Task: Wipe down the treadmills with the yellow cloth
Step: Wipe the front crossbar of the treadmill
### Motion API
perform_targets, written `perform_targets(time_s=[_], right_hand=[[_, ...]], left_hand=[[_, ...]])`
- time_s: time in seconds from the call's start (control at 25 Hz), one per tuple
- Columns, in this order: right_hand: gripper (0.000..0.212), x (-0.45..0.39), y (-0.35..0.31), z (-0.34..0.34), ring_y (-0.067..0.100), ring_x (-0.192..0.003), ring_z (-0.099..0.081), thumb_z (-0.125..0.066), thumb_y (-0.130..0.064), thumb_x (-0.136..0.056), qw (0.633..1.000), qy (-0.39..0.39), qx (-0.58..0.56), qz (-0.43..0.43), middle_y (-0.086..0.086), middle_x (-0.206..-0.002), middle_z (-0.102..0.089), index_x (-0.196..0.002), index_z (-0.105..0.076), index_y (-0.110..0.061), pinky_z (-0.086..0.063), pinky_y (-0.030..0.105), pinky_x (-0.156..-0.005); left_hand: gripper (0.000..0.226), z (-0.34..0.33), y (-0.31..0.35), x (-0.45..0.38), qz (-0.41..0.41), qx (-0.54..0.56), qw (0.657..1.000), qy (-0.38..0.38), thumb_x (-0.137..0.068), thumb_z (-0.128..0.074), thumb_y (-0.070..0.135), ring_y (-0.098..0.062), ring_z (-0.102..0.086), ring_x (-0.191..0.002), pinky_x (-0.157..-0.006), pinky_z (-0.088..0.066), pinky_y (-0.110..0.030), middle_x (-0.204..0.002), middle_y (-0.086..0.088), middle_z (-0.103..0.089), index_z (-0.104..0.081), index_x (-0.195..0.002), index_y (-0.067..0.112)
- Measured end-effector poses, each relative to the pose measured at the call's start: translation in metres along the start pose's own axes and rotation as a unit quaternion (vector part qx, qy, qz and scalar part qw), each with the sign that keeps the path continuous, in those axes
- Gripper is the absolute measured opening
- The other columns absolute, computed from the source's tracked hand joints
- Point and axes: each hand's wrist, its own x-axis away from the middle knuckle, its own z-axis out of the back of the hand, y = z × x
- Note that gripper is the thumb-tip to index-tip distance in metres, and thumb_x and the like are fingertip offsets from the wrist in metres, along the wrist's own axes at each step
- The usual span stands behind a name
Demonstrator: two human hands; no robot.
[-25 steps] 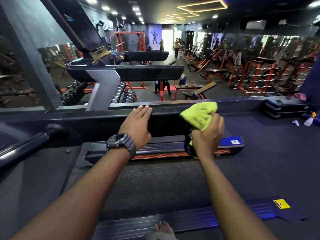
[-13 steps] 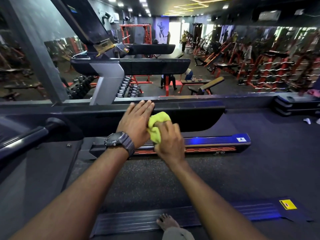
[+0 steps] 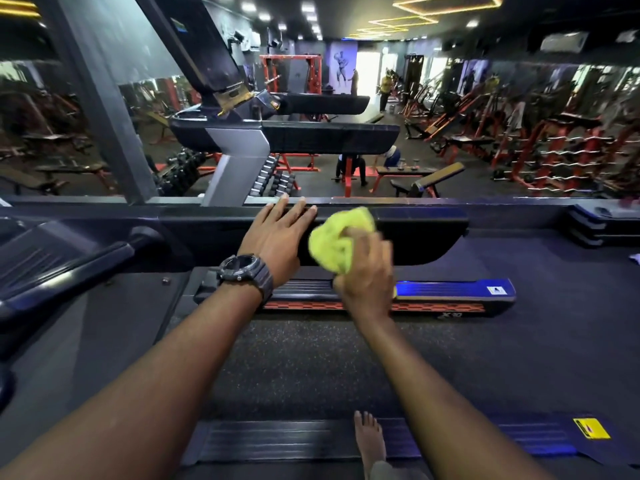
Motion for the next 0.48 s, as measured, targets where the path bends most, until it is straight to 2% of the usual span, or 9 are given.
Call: perform_targets(time_s=[0.04, 0.08, 0.12, 0.2, 0.24, 0.36, 0.4, 0.48], right_hand=[[0.071, 0.013, -0.001, -0.006, 0.024, -0.086, -0.048, -0.075, -0.002, -0.053, 0.994, -0.035, 0.04, 0.091, 0.001, -0.102, -0.052, -0.117, -0.055, -0.025, -0.046, 0.034, -0.058], [0.071, 0.019, 0.003, -0.009, 0.024, -0.084, -0.048, -0.077, -0.003, -0.051, 0.986, -0.046, 0.062, 0.146, -0.001, -0.1, -0.052, -0.115, -0.057, -0.026, -0.046, 0.033, -0.057], [0.072, 0.014, 0.007, -0.006, 0.023, -0.084, -0.048, -0.076, -0.002, -0.05, 0.988, -0.048, 0.051, 0.135, 0.0, -0.099, -0.051, -0.115, -0.058, -0.026, -0.045, 0.033, -0.058], [0.073, -0.004, 0.006, -0.001, 0.023, -0.085, -0.046, -0.069, 0.001, -0.05, 1.0, 0.0, -0.016, 0.008, 0.002, -0.099, -0.051, -0.117, -0.056, -0.024, -0.045, 0.033, -0.06], [0.073, -0.007, -0.001, -0.001, 0.023, -0.085, -0.046, -0.069, 0.001, -0.051, 1.0, 0.01, -0.013, -0.002, 0.003, -0.099, -0.051, -0.118, -0.056, -0.023, -0.045, 0.033, -0.061], [0.071, 0.012, -0.003, -0.008, 0.025, -0.083, -0.05, -0.081, -0.003, -0.052, 0.974, -0.059, 0.074, 0.204, 0.001, -0.099, -0.055, -0.116, -0.062, -0.025, -0.046, 0.033, -0.059], [0.071, 0.009, 0.003, -0.006, 0.025, -0.083, -0.051, -0.081, -0.003, -0.051, 0.974, -0.066, 0.076, 0.204, 0.001, -0.099, -0.056, -0.115, -0.064, -0.026, -0.046, 0.032, -0.057], [0.071, -0.006, 0.001, 0.001, 0.024, -0.085, -0.049, -0.074, 0.002, -0.052, 0.998, -0.02, 0.007, 0.053, 0.003, -0.099, -0.055, -0.118, -0.066, -0.025, -0.044, 0.03, -0.055]], left_hand=[[0.086, -0.001, -0.001, 0.001, 0.009, 0.003, 1.0, 0.0, -0.083, -0.061, 0.026, -0.024, -0.01, -0.15, -0.122, -0.009, -0.039, -0.162, -0.004, -0.014, -0.012, -0.154, 0.023], [0.086, -0.002, -0.003, 0.003, 0.017, 0.006, 1.0, -0.006, -0.084, -0.06, 0.024, -0.023, -0.01, -0.15, -0.122, -0.009, -0.038, -0.162, -0.006, -0.013, -0.011, -0.154, 0.021], [0.087, -0.004, -0.005, 0.005, 0.02, 0.005, 1.0, -0.011, -0.083, -0.059, 0.019, -0.022, -0.009, -0.15, -0.122, -0.008, -0.037, -0.163, -0.006, -0.012, -0.009, -0.154, 0.017], [0.091, -0.008, -0.009, 0.005, 0.019, 0.007, 1.0, -0.011, -0.079, -0.06, 0.013, -0.02, -0.009, -0.15, -0.123, -0.006, -0.035, -0.163, -0.006, -0.011, -0.008, -0.154, 0.012], [0.091, -0.008, -0.01, 0.005, 0.017, 0.011, 1.0, -0.014, -0.079, -0.061, 0.014, -0.019, -0.01, -0.15, -0.123, -0.006, -0.035, -0.162, -0.006, -0.012, -0.009, -0.154, 0.011], [0.089, -0.003, -0.013, 0.006, 0.005, 0.014, 1.0, -0.006, -0.08, -0.062, 0.024, -0.022, -0.011, -0.149, -0.123, -0.009, -0.037, -0.162, -0.007, -0.014, -0.013, -0.154, 0.011], [0.088, -0.002, -0.017, 0.009, 0.01, 0.006, 1.0, 0.0, -0.079, -0.061, 0.022, -0.023, -0.012, -0.149, -0.123, -0.009, -0.038, -0.162, -0.007, -0.015, -0.015, -0.153, 0.011], [0.089, -0.004, -0.024, 0.015, 0.029, -0.007, 1.0, 0.007, -0.077, -0.061, 0.02, -0.026, -0.011, -0.149, -0.123, -0.009, -0.04, -0.161, -0.007, -0.016, -0.015, -0.153, 0.011]])
